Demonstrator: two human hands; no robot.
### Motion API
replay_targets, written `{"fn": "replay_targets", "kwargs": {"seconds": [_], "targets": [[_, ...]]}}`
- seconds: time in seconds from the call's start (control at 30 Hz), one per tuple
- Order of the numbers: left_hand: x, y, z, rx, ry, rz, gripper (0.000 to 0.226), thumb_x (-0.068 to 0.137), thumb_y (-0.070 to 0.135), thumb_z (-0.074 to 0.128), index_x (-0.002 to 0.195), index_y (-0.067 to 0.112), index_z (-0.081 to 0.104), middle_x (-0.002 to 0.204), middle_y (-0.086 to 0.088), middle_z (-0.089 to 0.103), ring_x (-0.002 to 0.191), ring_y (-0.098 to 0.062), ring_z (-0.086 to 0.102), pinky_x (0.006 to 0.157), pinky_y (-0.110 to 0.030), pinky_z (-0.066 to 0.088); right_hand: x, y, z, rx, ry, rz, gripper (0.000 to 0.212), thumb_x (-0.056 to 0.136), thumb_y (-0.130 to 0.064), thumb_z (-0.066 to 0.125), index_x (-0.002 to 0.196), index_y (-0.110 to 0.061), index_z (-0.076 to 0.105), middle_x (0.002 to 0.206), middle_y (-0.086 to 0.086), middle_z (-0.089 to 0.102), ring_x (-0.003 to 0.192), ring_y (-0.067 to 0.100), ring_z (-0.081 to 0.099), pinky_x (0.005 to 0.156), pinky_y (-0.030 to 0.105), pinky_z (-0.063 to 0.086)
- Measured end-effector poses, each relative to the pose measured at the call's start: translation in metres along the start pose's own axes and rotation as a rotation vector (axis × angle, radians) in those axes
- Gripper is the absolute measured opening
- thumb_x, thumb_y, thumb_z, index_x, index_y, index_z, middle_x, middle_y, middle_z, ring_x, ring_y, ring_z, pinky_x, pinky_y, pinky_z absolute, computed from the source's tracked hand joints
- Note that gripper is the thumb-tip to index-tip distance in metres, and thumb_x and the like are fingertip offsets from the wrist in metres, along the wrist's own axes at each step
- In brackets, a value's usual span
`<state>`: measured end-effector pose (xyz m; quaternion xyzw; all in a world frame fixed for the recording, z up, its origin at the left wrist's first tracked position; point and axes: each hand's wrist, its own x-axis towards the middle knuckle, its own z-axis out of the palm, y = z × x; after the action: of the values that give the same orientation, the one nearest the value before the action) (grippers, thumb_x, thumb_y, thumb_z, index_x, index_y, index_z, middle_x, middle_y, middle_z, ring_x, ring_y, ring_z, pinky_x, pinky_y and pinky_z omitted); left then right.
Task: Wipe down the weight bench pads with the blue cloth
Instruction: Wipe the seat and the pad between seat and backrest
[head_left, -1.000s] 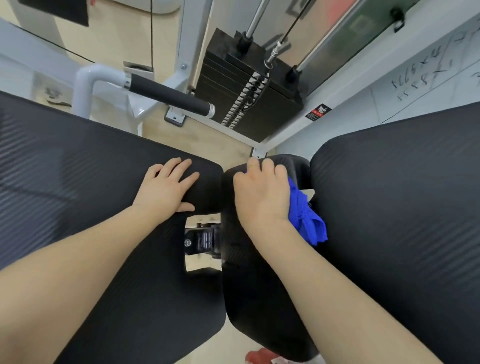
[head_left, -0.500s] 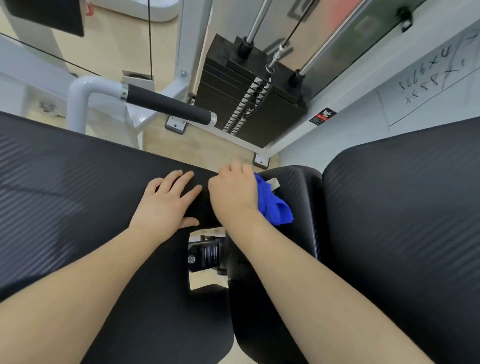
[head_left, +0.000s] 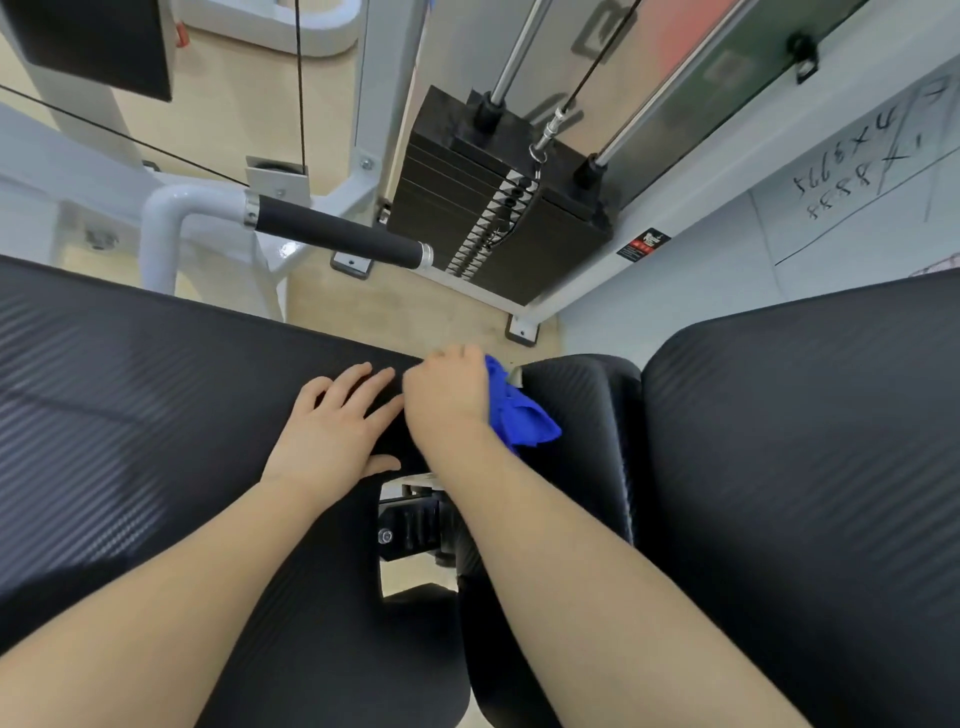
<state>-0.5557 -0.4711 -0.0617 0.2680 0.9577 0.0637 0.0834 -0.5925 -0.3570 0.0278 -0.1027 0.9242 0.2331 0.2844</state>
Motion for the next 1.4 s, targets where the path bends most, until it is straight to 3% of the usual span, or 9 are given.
{"fn": "replay_targets", "kwargs": {"seconds": [0.27,0.43,0.57,0.67,0.77,0.9,1.03,1.27,1.4], "targets": [[0.000,0.002,-0.011,-0.018,-0.087,-0.023,0.069,0.064,0.054,0.074,0.122,0.021,0.060,0.136,-0.008,0.052,0.127,-0.031,0.047,0.094,-0.048,0.042,-0.041,0.084,-0.042,0.081,0.186,0.195,0.026,0.087,-0.011,0.044,0.108,-0.013,0.060,0.113,0.009,0.058,0.105,0.031,0.052,0.086,0.037,0.036],[-0.001,0.003,-0.010,-0.023,-0.085,-0.022,0.067,0.069,0.054,0.069,0.127,0.022,0.056,0.142,-0.007,0.046,0.132,-0.030,0.040,0.098,-0.048,0.037,-0.035,0.055,-0.030,0.069,0.151,0.266,0.028,0.089,-0.010,0.043,0.111,-0.011,0.060,0.115,0.013,0.055,0.105,0.031,0.049,0.086,0.037,0.035],[0.002,0.000,-0.002,0.007,-0.034,-0.004,0.068,0.062,0.055,0.073,0.118,0.020,0.062,0.134,-0.008,0.055,0.124,-0.032,0.050,0.090,-0.048,0.044,-0.015,0.006,0.001,0.098,0.057,0.082,0.027,0.090,-0.017,0.046,0.115,-0.014,0.056,0.117,0.010,0.052,0.108,0.029,0.045,0.087,0.040,0.035],[0.000,-0.001,0.000,0.009,-0.008,0.004,0.066,0.065,0.055,0.070,0.121,0.020,0.061,0.136,-0.008,0.053,0.126,-0.031,0.048,0.093,-0.047,0.038,-0.024,0.012,0.001,0.006,0.125,-0.059,0.024,0.091,-0.019,0.045,0.111,-0.016,0.059,0.114,0.007,0.052,0.106,0.027,0.045,0.088,0.037,0.034],[0.000,0.002,-0.007,-0.006,-0.063,0.001,0.066,0.071,0.055,0.066,0.128,0.022,0.055,0.142,-0.006,0.046,0.132,-0.030,0.040,0.098,-0.048,0.035,-0.054,0.053,-0.019,0.067,0.225,0.099,0.025,0.090,-0.010,0.042,0.105,-0.013,0.061,0.110,0.009,0.052,0.100,0.030,0.046,0.083,0.037,0.034],[0.002,0.004,-0.016,-0.039,-0.156,-0.007,0.068,0.085,0.059,0.046,0.143,0.027,0.029,0.156,0.000,0.016,0.144,-0.024,0.012,0.111,-0.043,0.017,-0.087,0.076,-0.031,-0.013,0.420,0.314,0.029,0.076,-0.002,0.042,0.088,-0.010,0.067,0.094,0.008,0.057,0.082,0.028,0.052,0.070,0.035,0.038],[0.001,0.005,-0.020,-0.005,-0.173,-0.007,0.068,0.087,0.059,0.040,0.145,0.029,0.021,0.158,0.001,0.007,0.145,-0.021,0.003,0.112,-0.042,0.014,-0.081,0.043,-0.013,0.003,0.250,0.159,0.026,0.090,-0.007,0.038,0.109,-0.011,0.056,0.109,0.010,0.051,0.094,0.028,0.049,0.072,0.035,0.029],[-0.009,0.021,-0.024,-0.134,-0.184,-0.054,0.064,0.091,0.040,0.049,0.146,0.023,0.022,0.157,-0.006,0.011,0.145,-0.022,0.006,0.116,-0.041,0.005,-0.108,-0.016,0.045,-0.132,-0.032,-0.334,0.019,0.089,-0.025,0.052,0.105,-0.019,0.062,0.103,0.000,0.059,0.095,0.020,0.054,0.072,0.031,0.029],[-0.015,0.032,-0.035,-0.149,-0.306,0.021,0.085,0.086,0.044,0.055,0.148,0.013,0.006,0.157,-0.014,-0.002,0.145,-0.029,0.000,0.118,-0.039,0.005,-0.120,0.017,0.031,-0.134,0.124,-0.273,0.024,0.091,-0.019,0.046,0.111,-0.019,0.060,0.112,0.003,0.055,0.101,0.027,0.052,0.074,0.035,0.032]]}}
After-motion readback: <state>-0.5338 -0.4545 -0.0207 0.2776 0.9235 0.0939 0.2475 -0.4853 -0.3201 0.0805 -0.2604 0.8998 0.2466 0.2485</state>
